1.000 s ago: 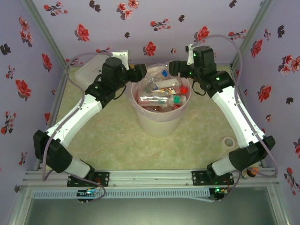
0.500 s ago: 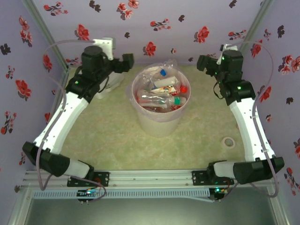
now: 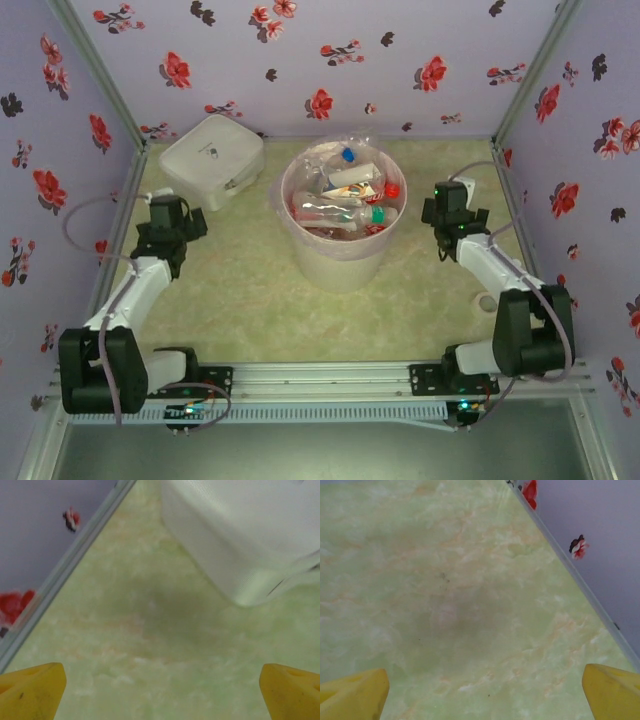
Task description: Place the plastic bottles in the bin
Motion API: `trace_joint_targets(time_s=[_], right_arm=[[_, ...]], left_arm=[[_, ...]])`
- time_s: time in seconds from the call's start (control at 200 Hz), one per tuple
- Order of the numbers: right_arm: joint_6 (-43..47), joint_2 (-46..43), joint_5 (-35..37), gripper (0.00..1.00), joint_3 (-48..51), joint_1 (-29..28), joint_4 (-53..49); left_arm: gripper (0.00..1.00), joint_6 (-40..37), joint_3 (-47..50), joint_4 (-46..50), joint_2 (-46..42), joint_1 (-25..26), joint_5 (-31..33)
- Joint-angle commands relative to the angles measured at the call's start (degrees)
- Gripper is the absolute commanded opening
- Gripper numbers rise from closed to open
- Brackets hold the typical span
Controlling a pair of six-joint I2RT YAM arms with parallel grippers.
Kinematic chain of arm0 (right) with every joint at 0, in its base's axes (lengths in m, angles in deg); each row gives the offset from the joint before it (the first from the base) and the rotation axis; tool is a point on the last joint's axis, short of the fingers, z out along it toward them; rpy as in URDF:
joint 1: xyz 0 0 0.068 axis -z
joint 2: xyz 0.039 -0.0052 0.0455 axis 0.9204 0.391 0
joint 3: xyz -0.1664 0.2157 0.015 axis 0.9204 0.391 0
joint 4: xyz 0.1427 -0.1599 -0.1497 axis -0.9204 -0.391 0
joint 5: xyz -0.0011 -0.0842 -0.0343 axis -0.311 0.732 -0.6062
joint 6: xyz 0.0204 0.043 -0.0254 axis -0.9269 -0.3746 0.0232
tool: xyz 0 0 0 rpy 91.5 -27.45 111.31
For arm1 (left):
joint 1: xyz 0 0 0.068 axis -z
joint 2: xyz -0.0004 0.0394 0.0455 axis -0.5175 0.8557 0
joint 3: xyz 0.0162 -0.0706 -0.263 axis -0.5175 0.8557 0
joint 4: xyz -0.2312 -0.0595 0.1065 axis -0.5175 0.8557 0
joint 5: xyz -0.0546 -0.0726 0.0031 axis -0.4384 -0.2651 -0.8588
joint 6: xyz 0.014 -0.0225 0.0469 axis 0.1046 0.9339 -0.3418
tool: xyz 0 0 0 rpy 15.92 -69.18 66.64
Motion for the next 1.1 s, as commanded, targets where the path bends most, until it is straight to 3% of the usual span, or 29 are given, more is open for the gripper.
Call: trace_joint_targets(time_s=[0.0,0.205,0.25,0.425,0.55,0.6,0.64,0.705,0.775,0.865,0.945,1.095], right_arm=[[2.0,4.0,2.3,0.99,4.1,0.3,15.7],[7.8,13.1,2.0,0.99,5.6,0.4,26.2],[7.8,12.3,0.9,0.99,6.2,0.3,26.3],[7.7,6.6,-2.9,0.99,18.5,1.4,43.6],[7.5,6.3,-7.9,0.99,25.1,3.0,54.8],[7.0,10.2,-10.6,0.99,26.0,4.1,60.7],[7.1,11.6,-11.3,1.00,26.2,4.4,63.4],[5.5,7.8,-11.0,0.99,24.5,4.8,53.6],[4.7,10.2,-7.3,0.99,25.5,5.1,59.7],[3.4,8.9,-4.9,0.99,23.3,5.1,53.0],[4.0,9.4,-5.0,0.99,25.2,5.1,57.7],[3.8,9.4,-5.1,0.99,23.9,5.1,55.2]], left_arm=[[1.00,-1.2,5.1,-15.5,2.1,-0.3,2.2],[1.00,-5.2,9.5,-33.8,12.5,-0.3,1.1],[1.00,-6.7,8.4,-32.8,13.4,-0.1,0.7],[1.00,-10.9,12.0,-47.4,18.1,-0.4,-0.1],[1.00,-11.5,12.7,-47.6,17.7,0.4,-1.2],[1.00,-11.5,16.8,-54.7,18.9,0.0,-3.7],[1.00,-14.7,20.0,-66.1,21.8,0.6,-3.8],[1.00,-15.1,19.3,-61.0,19.6,1.7,-4.2],[1.00,-14.3,18.2,-60.1,20.5,1.3,-3.4],[1.00,-13.5,17.6,-58.9,20.3,0.6,-3.5],[1.00,-12.8,17.3,-58.1,20.3,0.1,-3.6],[1.00,-12.2,17.0,-57.2,20.2,-1.2,-4.4]])
